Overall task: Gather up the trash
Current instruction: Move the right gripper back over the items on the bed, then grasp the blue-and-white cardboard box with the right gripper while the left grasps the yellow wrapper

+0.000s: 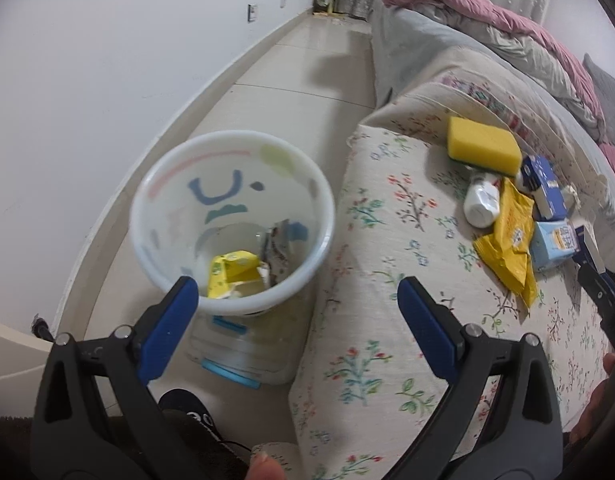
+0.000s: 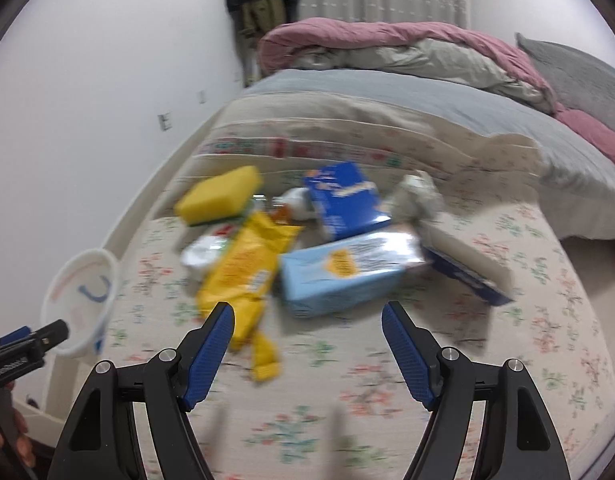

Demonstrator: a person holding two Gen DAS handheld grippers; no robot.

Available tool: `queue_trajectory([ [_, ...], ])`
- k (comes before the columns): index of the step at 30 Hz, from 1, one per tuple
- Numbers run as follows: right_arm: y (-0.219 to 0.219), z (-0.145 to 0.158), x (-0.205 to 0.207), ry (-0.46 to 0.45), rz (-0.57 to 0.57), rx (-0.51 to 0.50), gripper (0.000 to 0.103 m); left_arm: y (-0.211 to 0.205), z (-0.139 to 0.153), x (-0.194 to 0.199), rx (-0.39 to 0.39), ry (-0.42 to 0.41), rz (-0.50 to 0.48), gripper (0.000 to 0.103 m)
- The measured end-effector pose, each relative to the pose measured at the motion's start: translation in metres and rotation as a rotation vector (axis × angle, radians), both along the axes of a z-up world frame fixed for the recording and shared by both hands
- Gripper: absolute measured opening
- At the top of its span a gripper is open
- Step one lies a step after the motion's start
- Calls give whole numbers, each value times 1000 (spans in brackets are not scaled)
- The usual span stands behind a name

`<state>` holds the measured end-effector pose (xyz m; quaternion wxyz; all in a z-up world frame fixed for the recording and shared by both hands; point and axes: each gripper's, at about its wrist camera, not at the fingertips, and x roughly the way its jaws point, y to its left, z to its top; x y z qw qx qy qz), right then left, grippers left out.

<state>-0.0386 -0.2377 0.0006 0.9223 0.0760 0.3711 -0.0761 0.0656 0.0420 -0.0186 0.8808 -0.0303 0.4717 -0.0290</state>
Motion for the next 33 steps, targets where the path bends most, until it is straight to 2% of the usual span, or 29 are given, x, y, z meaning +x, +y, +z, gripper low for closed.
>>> queue_trajectory([
  [9,-69,4,-7,21,-134,-68,78,-38,2,7,-6,0,-63,99],
  [19,-112,-13,14,103,-118,-128,78,-89,-4,16,-40,1,-194,99],
  [24,-119,-25,21,120,-113,-130,77,-109,-16,21,-138,37,-266,99],
  [28,-123,-34,24,128,-110,-113,77,-120,-21,21,-182,44,-309,98],
  [30,-124,-37,25,126,-108,-111,75,-126,-23,23,-219,45,-330,95],
  [33,-125,-41,27,127,-107,-105,65,-129,-25,27,-262,41,-345,92],
])
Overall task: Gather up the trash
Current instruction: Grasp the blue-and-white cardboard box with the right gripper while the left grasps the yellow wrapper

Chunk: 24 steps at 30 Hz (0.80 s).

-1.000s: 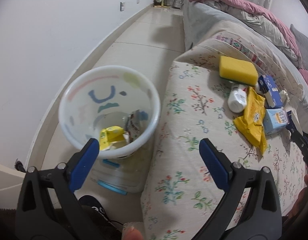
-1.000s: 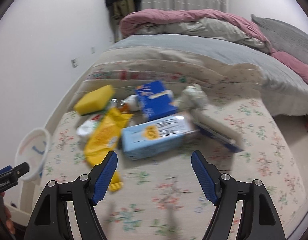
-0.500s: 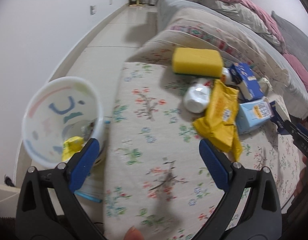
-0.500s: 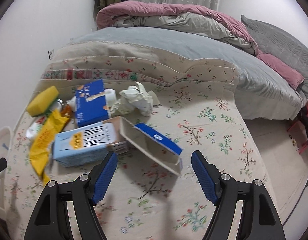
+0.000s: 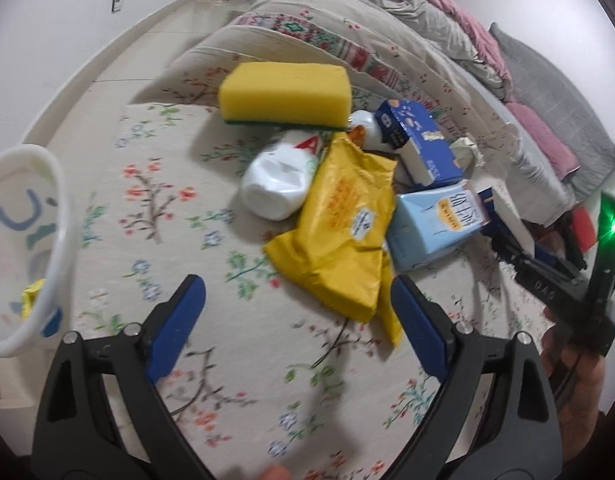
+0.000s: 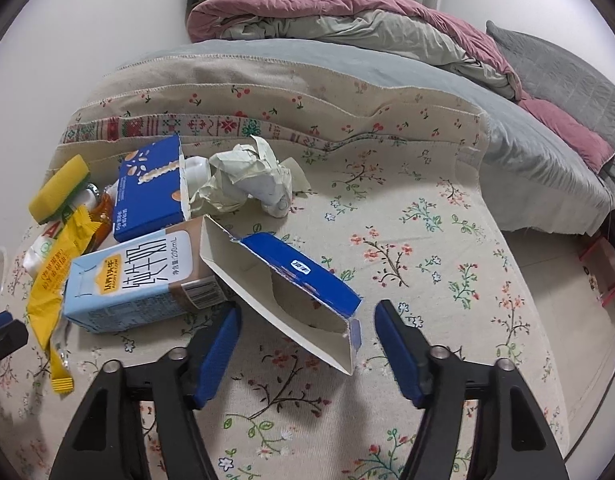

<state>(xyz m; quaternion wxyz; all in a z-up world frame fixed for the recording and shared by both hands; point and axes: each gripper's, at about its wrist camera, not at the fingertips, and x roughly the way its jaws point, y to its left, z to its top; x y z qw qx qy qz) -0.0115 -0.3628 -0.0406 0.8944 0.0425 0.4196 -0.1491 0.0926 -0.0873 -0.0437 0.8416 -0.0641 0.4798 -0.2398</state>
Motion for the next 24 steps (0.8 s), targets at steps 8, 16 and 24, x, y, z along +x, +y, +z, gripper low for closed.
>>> queue_trajectory([
  [8,2,-5,-1,-9,14,21,34,-9,-3,10,-57,-18,-12,72],
  [16,16,2,-11,-54,59,41,18,-14,-5,9,8,-48,-2,26],
  [24,23,10,-31,-109,42,119,13,-11,-2,3,-6,-76,0,10],
])
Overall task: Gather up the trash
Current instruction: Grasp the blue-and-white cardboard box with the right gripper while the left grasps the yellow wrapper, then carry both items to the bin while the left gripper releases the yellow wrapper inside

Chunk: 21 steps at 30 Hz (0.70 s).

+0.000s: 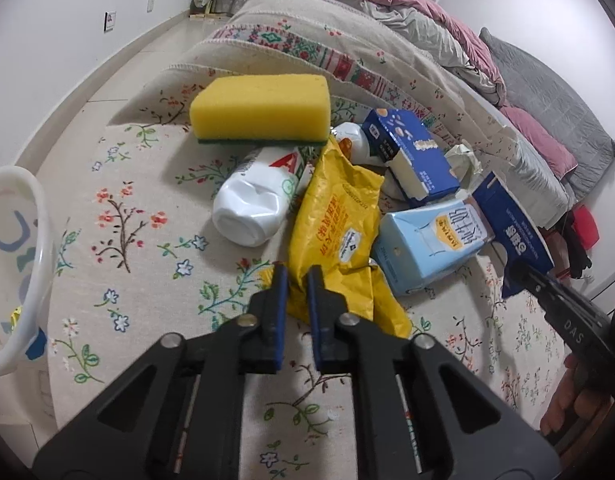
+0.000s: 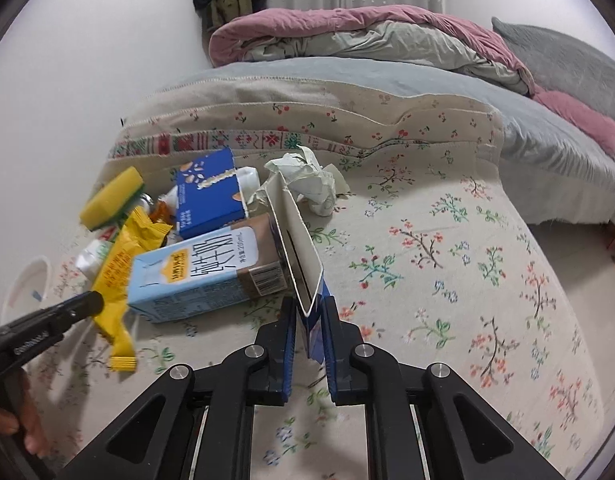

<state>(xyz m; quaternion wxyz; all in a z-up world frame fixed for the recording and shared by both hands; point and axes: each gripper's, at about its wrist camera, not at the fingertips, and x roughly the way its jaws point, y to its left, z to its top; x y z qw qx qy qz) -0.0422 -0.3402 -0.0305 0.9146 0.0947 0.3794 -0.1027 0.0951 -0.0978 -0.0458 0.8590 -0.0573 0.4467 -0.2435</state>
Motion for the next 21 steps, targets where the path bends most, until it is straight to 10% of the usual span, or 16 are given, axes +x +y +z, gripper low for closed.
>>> queue_trajectory([
  [21,4,40,-41,-136,-18,78,11,14,28,-25,-38,-60,20,9],
])
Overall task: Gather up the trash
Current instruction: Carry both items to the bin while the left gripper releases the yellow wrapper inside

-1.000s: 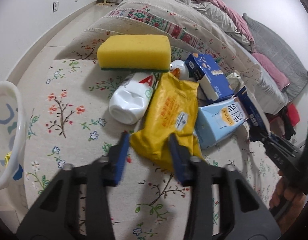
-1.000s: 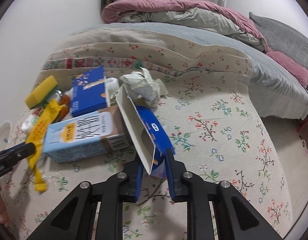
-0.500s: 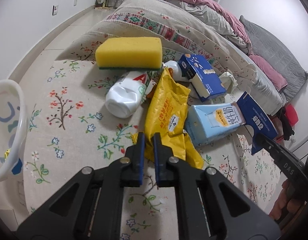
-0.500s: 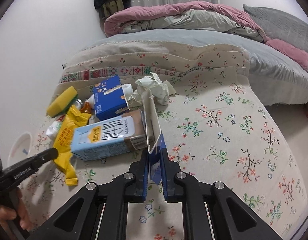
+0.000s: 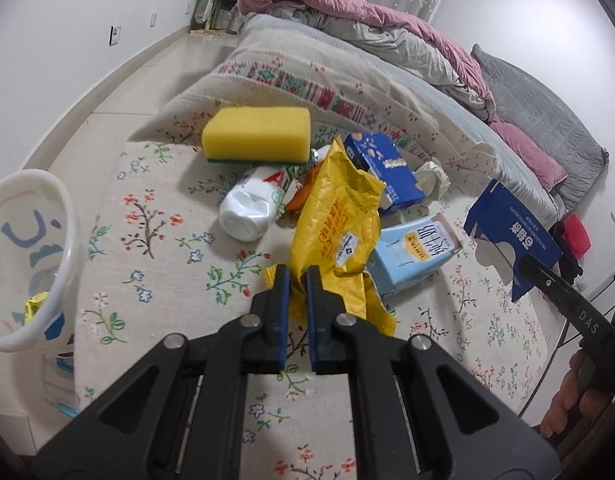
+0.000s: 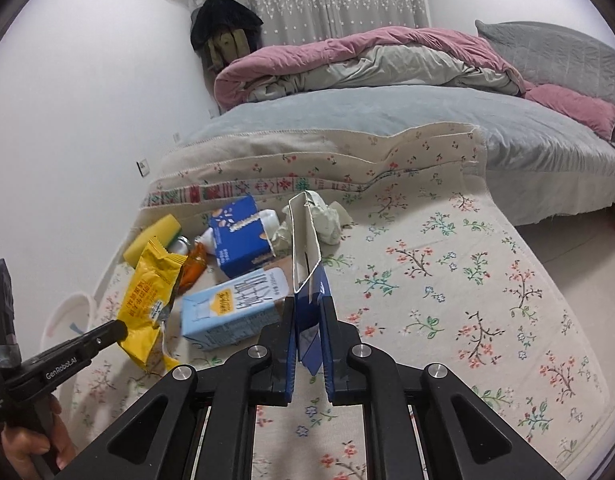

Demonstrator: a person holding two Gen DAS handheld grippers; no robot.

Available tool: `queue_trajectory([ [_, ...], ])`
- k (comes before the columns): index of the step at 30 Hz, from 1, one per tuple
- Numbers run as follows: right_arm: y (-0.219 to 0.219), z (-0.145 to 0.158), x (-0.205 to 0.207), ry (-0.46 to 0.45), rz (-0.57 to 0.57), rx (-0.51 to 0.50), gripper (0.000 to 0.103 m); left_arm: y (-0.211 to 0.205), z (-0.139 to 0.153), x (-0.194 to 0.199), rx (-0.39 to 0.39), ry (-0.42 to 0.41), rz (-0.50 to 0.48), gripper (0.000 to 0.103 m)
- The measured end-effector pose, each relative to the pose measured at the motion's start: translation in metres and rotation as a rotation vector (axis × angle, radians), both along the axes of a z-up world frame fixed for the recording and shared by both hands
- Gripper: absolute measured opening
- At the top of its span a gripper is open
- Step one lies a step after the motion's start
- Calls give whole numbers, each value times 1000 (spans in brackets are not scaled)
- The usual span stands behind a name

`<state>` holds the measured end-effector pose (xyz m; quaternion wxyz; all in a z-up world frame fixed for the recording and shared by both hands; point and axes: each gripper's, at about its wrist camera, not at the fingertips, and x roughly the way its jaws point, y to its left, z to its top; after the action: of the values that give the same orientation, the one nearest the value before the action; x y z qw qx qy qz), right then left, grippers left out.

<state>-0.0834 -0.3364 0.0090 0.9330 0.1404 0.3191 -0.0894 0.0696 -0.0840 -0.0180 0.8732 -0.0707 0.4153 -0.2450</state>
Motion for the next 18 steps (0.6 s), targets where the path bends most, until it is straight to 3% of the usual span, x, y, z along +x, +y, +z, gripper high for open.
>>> queue_trajectory([
  [18,52,10,13,-27,121,-9,11,60,15,-5,2,-39,127,9],
])
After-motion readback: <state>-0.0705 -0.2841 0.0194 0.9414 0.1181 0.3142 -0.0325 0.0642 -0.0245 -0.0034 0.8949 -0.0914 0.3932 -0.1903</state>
